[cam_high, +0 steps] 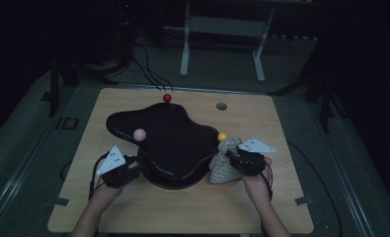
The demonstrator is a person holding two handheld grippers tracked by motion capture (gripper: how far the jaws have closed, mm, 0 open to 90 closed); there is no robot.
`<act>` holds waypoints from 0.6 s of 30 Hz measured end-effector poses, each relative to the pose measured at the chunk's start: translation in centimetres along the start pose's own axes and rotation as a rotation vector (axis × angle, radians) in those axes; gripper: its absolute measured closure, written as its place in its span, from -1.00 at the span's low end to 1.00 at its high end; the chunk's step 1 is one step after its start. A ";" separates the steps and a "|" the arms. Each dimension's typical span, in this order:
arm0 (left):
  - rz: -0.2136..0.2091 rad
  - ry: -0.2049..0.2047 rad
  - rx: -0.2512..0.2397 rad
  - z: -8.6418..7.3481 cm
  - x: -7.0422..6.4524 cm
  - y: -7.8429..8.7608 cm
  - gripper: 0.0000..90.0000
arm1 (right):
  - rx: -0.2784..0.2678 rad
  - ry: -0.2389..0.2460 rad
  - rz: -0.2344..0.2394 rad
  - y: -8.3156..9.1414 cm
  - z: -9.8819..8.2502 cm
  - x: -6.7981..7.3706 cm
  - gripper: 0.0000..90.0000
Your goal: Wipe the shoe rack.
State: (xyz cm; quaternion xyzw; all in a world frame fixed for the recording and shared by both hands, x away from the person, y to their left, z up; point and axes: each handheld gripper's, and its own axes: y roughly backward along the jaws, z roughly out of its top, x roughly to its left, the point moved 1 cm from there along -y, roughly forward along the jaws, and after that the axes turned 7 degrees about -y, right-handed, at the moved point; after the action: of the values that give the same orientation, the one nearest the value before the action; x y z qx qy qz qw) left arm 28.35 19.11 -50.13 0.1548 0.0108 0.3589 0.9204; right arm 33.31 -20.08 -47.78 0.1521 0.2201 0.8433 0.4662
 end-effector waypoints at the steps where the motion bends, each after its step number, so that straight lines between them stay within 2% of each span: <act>1: 0.004 0.000 -0.001 0.0 0.0 0.0 0.65 | 0.002 -0.009 0.003 0.0 -0.1 -0.1 0.50; 6: 0.005 0.003 -0.002 0.0 -0.1 0.0 0.65 | 0.061 -0.014 0.011 -0.7 -1.7 -0.1 0.50; 9: 0.001 0.005 -0.003 0.0 0.0 0.0 0.65 | 0.093 -0.014 0.036 -1.4 -2.8 0.5 0.50; 11: 0.002 0.009 -0.004 0.0 0.0 0.0 0.65 | 0.106 -0.020 0.068 -2.0 -3.4 1.2 0.50; 13: 0.001 0.015 -0.009 -0.1 0.0 -0.1 0.65 | 0.129 -0.007 0.086 -2.7 -4.1 2.1 0.50; 15: 0.005 0.006 -0.001 0.0 -0.1 0.0 0.65 | 0.170 0.027 0.115 -3.6 -4.6 3.0 0.50; 18: 0.005 0.011 -0.007 -0.1 -0.1 0.0 0.65 | 0.154 0.052 0.111 -4.2 -4.5 3.5 0.50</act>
State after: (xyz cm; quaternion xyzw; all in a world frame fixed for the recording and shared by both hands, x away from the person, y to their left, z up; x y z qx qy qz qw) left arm 28.31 19.06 -50.23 0.1498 0.0143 0.3619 0.9200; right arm 32.41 -16.16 -53.57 0.1772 0.2877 0.8520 0.4000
